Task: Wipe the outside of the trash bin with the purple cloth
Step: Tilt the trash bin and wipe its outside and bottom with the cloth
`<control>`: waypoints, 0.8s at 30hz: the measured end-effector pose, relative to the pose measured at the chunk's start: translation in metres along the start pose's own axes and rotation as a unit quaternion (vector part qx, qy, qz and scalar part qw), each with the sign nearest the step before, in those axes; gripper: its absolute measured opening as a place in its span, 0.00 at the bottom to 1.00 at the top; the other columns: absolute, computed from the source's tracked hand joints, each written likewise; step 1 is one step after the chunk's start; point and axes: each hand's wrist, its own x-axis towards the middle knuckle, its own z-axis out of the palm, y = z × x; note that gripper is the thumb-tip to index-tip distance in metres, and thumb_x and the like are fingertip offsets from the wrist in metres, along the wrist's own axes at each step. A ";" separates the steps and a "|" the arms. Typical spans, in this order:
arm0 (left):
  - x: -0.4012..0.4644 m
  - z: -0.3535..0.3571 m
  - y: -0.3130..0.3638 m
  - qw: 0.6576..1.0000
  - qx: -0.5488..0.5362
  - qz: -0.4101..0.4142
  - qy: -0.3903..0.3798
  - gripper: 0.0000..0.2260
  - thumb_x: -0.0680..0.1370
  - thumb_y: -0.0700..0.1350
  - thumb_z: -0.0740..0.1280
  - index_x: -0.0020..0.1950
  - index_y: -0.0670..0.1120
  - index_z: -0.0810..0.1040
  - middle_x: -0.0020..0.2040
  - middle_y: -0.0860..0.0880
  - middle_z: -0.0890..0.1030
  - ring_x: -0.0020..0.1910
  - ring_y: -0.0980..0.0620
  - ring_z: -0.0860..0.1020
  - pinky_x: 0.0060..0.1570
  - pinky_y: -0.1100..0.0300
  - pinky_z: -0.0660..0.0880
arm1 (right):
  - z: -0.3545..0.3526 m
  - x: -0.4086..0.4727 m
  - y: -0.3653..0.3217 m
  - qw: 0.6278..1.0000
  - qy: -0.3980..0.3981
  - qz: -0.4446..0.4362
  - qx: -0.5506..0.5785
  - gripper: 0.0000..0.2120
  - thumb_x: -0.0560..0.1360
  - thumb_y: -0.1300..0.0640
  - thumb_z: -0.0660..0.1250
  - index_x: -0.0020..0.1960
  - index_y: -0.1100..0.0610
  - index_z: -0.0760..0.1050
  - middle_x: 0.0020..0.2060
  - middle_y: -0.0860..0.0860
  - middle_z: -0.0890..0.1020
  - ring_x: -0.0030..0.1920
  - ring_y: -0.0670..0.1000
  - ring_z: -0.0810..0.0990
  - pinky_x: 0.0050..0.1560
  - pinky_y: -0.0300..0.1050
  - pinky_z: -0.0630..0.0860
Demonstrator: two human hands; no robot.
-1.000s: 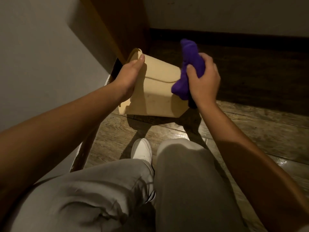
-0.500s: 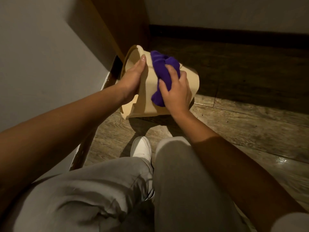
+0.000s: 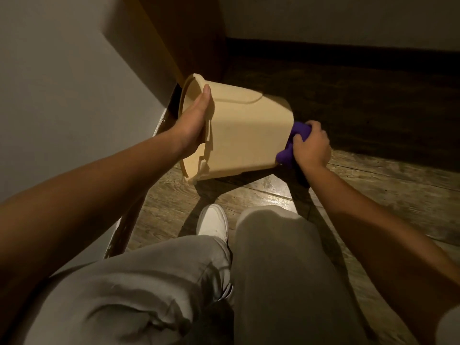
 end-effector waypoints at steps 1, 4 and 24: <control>0.000 0.000 -0.002 1.000 0.017 0.005 -0.011 0.32 0.83 0.68 0.53 0.84 0.56 0.57 0.72 0.48 0.76 0.68 0.45 0.78 0.66 0.45 0.76 | -0.008 -0.002 -0.007 0.999 0.020 -0.008 0.034 0.21 0.80 0.51 0.68 0.72 0.50 0.70 0.63 0.54 0.77 0.60 0.57 0.79 0.54 0.51 0.76; -0.002 0.003 -0.008 0.999 0.027 0.002 -0.022 0.32 0.84 0.67 0.51 0.85 0.55 0.55 0.75 0.46 0.74 0.71 0.44 0.75 0.72 0.41 0.71 | -0.032 -0.013 -0.036 0.985 0.060 -0.048 0.152 0.22 0.79 0.51 0.69 0.71 0.50 0.71 0.62 0.50 0.77 0.57 0.49 0.78 0.54 0.46 0.77; 0.004 0.000 -0.018 0.998 0.018 -0.004 0.062 0.19 0.84 0.63 0.58 0.72 0.56 0.65 0.61 0.49 0.81 0.58 0.48 0.82 0.50 0.51 0.80 | 0.033 -0.054 -0.056 0.983 0.018 -0.183 0.008 0.25 0.80 0.50 0.66 0.74 0.53 0.64 0.64 0.58 0.72 0.55 0.59 0.80 0.47 0.52 0.81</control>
